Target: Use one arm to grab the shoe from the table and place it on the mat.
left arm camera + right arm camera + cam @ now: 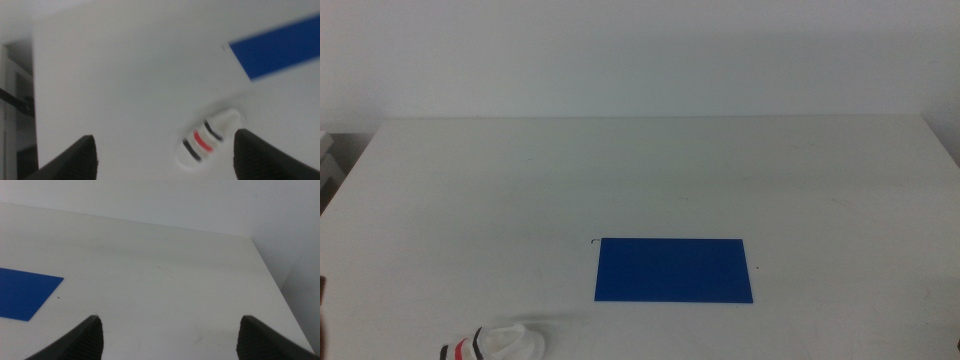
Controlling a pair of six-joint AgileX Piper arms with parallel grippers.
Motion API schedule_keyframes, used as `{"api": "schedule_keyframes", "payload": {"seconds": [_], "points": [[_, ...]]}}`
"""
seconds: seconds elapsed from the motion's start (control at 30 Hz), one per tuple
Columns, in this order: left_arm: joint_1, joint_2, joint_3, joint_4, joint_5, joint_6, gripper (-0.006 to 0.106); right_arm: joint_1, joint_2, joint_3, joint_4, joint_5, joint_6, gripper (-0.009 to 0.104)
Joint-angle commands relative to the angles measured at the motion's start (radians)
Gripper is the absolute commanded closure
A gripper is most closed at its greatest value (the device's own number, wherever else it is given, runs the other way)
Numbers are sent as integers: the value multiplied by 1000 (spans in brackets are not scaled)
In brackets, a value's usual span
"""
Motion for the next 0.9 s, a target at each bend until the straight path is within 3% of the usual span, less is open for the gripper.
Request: {"api": "schedule_keyframes", "payload": {"seconds": [0.0, 0.4, 0.63, 0.87], "points": [[-44, 76, -84, 18, 22, -4, 7, 0, 3, 5, -11, -73, -10, 17], [-276, 317, -248, 118, 265, -4, 7, 0, 3, 5, -11, -73, -10, 17], [-391, 410, -248, 123, 265, 18, 7, 0, 3, 5, -11, -73, -10, 17], [-415, 461, -248, 124, 265, 37, 7, 0, 3, 5, -11, -73, -10, 17]]}}
